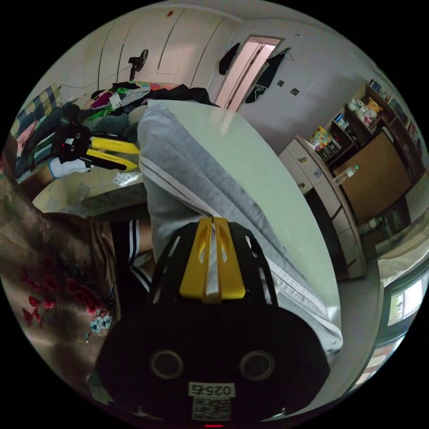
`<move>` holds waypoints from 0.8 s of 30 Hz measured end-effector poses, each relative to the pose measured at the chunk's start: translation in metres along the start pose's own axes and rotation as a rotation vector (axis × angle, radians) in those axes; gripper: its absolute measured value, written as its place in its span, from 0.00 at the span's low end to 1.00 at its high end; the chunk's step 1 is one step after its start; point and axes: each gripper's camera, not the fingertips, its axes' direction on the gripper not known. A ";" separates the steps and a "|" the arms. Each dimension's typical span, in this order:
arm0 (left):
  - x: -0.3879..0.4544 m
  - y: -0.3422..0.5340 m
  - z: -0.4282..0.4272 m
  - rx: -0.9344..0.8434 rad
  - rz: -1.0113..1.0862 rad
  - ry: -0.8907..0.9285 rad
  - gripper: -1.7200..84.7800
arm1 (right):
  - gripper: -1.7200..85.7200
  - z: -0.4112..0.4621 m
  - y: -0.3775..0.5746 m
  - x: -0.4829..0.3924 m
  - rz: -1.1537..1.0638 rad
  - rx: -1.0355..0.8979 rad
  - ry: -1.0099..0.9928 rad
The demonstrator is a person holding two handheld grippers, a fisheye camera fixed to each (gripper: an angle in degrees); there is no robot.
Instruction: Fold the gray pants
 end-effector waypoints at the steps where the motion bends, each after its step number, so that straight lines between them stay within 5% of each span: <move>1: -0.002 0.000 0.001 0.000 -0.008 -0.004 0.08 | 0.01 -0.003 0.000 0.004 0.009 0.006 -0.016; 10: -0.033 0.008 -0.022 0.037 -0.213 -0.040 0.04 | 0.01 -0.026 -0.003 0.038 0.132 0.143 -0.025; 17: -0.008 -0.022 -0.070 0.124 -0.081 0.043 0.13 | 0.01 -0.022 -0.025 0.073 0.208 0.149 0.020; 20: 0.008 -0.044 -0.059 0.007 -0.016 -0.035 0.20 | 0.01 -0.011 -0.033 0.098 0.250 0.144 -0.014; 24: 0.015 -0.053 -0.044 -0.057 0.049 -0.106 0.18 | 0.01 0.000 -0.029 0.129 0.336 0.169 -0.112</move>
